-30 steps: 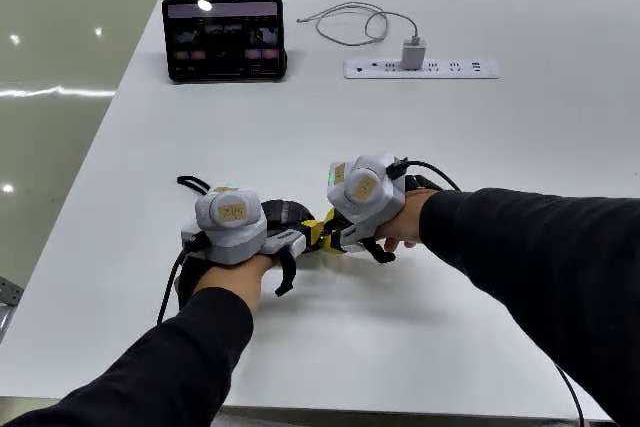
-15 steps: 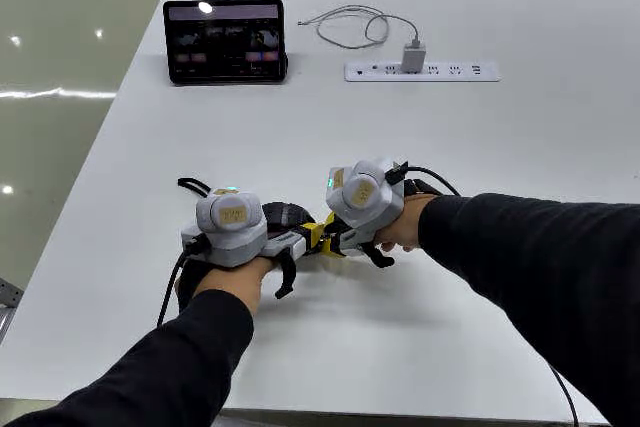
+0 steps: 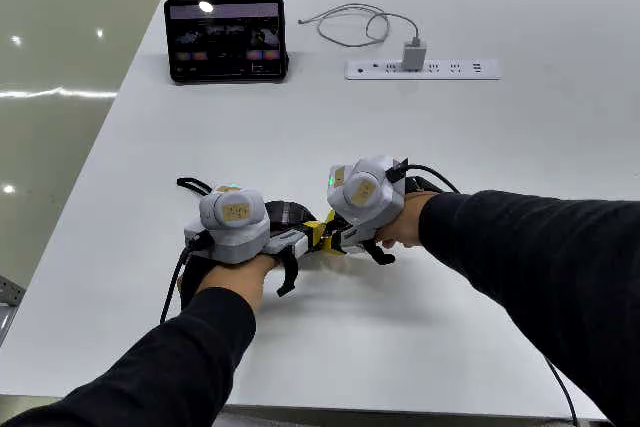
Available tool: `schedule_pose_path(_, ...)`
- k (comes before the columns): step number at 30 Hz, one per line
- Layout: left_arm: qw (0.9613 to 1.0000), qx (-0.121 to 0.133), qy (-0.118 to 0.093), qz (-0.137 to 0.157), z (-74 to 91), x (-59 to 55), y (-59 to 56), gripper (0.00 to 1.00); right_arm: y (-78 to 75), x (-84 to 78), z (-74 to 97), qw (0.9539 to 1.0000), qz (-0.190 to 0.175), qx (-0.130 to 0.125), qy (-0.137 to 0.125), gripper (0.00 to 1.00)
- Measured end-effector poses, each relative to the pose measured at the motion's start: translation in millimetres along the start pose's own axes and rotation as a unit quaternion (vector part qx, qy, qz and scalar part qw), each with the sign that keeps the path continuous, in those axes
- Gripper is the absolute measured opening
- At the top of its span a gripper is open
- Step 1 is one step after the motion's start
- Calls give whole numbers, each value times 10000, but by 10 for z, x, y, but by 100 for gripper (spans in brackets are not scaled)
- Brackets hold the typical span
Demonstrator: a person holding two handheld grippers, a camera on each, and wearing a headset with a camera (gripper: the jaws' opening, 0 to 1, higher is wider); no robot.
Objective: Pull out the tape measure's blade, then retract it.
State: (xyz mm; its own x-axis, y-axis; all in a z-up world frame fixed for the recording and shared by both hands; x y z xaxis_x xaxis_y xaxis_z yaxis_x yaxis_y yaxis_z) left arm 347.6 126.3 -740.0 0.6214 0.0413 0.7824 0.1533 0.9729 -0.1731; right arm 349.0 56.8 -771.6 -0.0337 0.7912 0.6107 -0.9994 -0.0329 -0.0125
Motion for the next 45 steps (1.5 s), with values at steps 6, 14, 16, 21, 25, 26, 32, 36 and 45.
schedule_pose_path(6, 10000, 17, -43, -7, 3, -1, -8, 61, -9, 1, 3, 10000, 17, -14, 15, 13)
schedule_pose_path(14, 9993, 37, -137, -339, 12, 30, -14, 61, 5, 5, 7, 10000, -14, -35, 29, 13)
schedule_pose_path(16, 9994, 49, -94, -322, 8, 22, -16, 61, 5, 6, 12, 10000, -35, -33, 31, 13)
schedule_pose_path(21, 9997, 124, 32, -221, 19, -11, 34, 66, 8, 19, 36, 10000, -84, -48, 3, 13)
schedule_pose_path(25, 9997, 207, 78, -123, 40, -34, 77, 72, 7, 32, 58, 9999, -132, -68, -22, 15)
schedule_pose_path(26, 9995, 237, 216, 14, 49, -73, 89, 73, 7, 34, 62, 9998, -166, -71, -29, 16)
schedule_pose_path(32, 9997, 250, 37, 7, 70, -20, 119, 86, 27, 47, 90, 9995, -291, -59, -67, 25)
schedule_pose_path(36, 9996, 275, -27, -9, 85, 17, 155, 97, 72, 57, 116, 9993, -372, 3, -86, 31)
schedule_pose_path(45, 9999, -53, 21, -107, 126, 12, 159, 100, 92, 21, 251, 9966, -791, -20, -231, 44)
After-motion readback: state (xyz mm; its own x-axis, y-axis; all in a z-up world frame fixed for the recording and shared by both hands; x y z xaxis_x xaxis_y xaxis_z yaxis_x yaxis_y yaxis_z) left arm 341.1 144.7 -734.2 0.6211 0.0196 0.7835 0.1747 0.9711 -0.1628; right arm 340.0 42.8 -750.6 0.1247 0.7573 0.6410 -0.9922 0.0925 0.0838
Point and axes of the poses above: the centre of the closed fingertips' face, and the gripper's own axes: z roughly backward along the fingers, y roughly to its left, x roughly out of its top, the point moved 3 cm from there along z, roughly backward along the fingers, and after that the axes turned 2 degrees about x, right-handed, at the moved point
